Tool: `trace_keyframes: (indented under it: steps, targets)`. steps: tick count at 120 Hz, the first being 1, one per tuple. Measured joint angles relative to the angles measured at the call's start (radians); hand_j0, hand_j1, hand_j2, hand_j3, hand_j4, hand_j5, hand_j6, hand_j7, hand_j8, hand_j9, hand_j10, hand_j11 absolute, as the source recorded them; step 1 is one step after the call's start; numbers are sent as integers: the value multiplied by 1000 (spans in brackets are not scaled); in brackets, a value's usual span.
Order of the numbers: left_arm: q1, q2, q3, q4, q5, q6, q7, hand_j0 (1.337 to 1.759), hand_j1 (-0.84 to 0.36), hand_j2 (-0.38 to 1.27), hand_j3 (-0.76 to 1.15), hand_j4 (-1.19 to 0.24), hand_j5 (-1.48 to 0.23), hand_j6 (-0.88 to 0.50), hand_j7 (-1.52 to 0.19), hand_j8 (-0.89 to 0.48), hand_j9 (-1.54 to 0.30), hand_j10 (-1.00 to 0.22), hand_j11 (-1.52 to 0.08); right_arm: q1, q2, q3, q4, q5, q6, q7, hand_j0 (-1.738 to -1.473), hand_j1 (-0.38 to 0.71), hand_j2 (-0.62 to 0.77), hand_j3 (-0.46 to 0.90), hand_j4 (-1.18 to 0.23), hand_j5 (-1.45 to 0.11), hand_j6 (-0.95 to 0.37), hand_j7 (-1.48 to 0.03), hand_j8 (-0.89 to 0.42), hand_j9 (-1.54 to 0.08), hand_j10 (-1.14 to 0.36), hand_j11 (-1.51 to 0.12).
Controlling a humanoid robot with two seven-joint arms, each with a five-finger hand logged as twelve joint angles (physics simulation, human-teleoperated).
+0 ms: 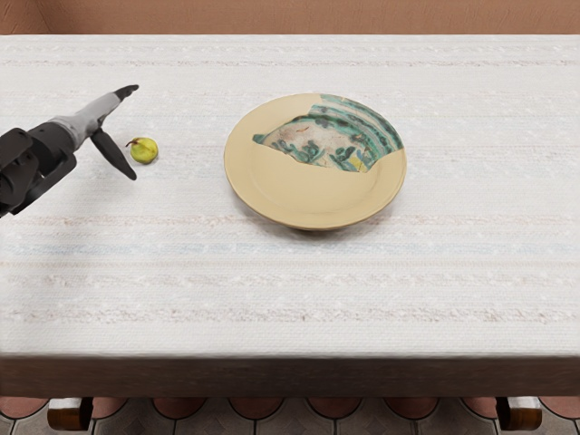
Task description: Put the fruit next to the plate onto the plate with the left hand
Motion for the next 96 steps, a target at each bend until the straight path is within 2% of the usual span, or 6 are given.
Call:
trace_keyframes:
  steps: [59, 79, 96]
  targets:
    - [9, -35, 39, 22, 8, 7, 34, 1658, 138, 37, 0, -180, -230, -180, -230, -180, -230, -179, -230, 0, 0, 0, 0, 0, 0, 0, -1658, -314, -6, 0, -30, -38, -30, -38, -30, -38, -29, -38]
    - [9, -42, 45, 29, 31, 8, 60, 1658, 87, 45, 0, -222, -285, -223, -285, -222, -285, -221, -285, 0, 0, 0, 0, 0, 0, 0, -1658, -314, -6, 0, -30, -38, -30, -38, -30, -38, -29, -38]
    - [9, -51, 45, 31, 52, 8, 95, 1658, 39, 53, 0, -262, -337, -262, -337, -262, -337, -261, -337, 0, 0, 0, 0, 0, 0, 0, -1658, -314, -6, 0, -30, -38, -30, -38, -30, -38, -29, -38]
